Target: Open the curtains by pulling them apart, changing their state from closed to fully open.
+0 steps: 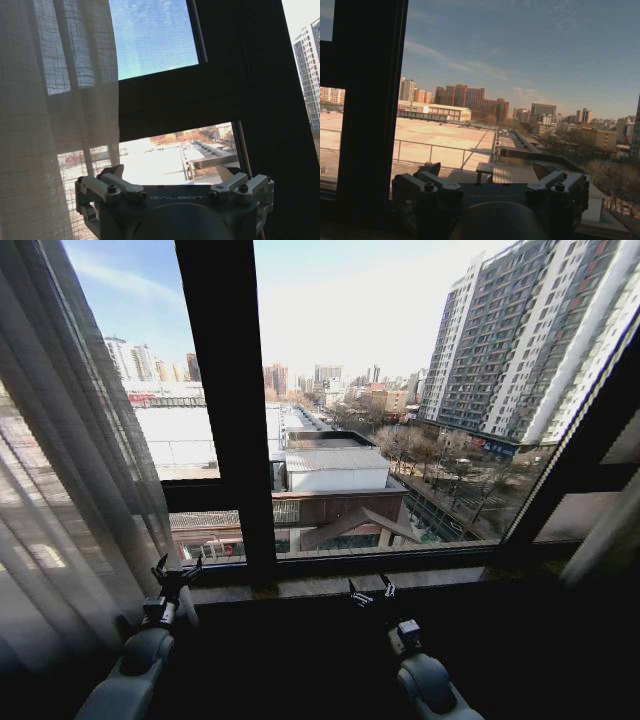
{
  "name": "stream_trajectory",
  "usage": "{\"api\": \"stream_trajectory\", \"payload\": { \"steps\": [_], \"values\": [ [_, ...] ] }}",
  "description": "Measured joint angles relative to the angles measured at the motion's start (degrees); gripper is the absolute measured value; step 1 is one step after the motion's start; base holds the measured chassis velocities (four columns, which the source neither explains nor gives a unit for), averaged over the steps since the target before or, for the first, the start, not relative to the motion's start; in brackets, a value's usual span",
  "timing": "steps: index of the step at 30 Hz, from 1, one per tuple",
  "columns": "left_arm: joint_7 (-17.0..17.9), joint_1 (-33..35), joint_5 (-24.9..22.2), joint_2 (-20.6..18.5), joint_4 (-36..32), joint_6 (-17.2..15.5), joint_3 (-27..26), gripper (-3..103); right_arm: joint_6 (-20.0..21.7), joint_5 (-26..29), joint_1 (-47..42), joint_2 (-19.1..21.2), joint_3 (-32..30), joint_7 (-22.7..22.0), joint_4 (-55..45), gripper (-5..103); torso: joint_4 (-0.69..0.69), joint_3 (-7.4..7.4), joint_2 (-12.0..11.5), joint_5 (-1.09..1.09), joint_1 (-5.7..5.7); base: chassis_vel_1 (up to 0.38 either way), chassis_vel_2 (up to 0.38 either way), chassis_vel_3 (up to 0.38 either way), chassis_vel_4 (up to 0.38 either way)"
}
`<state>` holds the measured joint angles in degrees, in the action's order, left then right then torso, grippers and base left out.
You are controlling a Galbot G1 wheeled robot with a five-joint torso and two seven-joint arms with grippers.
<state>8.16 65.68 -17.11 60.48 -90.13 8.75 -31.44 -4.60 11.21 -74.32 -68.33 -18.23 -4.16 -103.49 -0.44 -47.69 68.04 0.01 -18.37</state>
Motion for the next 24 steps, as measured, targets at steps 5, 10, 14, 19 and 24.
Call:
{"api": "stream_trajectory", "payload": {
  "steps": [5, 10, 14, 19, 24],
  "values": [
    [0.5, 0.9, 0.1, 0.1, -0.6, -0.2, -1.0, 100, 0.0, 0.0, 0.0, 0.0, 0.0, 0.0, 0.0, 100, 0.02, 0.00, 0.0, 0.00, 0.00, 0.010, 0.004, -0.005, -0.007],
    [2.1, 1.4, 0.0, 0.2, -0.6, -0.3, -2.0, 100, 0.0, 0.0, 0.0, 0.0, 0.0, 0.0, 0.0, 100, 0.01, 0.00, 0.0, 0.01, 0.00, 0.079, 0.082, -0.073, -0.064],
    [4.3, 0.8, -0.9, 0.0, 0.1, -0.9, -2.2, 100, 0.0, 0.0, 0.0, 0.0, 0.0, 0.0, 0.0, 100, 0.03, 0.00, 0.0, -0.02, 0.01, 0.099, 0.101, -0.105, -0.100],
    [6.1, -1.4, -4.5, -0.6, 1.1, -2.5, -1.5, 100, 0.0, 0.0, 0.0, 0.0, 0.0, 0.0, 0.0, 100, 0.03, 0.00, 0.0, -0.01, 0.01, 0.025, 0.040, -0.034, -0.043],
    [5.1, -5.2, -8.8, -1.3, 3.1, -2.8, 0.4, 100, 0.0, 0.0, 0.0, 0.0, 0.0, 0.0, 0.0, 100, -0.01, 0.00, 0.0, 0.02, 0.00, 0.000, 0.000, 0.000, 0.000]
  ]
}}
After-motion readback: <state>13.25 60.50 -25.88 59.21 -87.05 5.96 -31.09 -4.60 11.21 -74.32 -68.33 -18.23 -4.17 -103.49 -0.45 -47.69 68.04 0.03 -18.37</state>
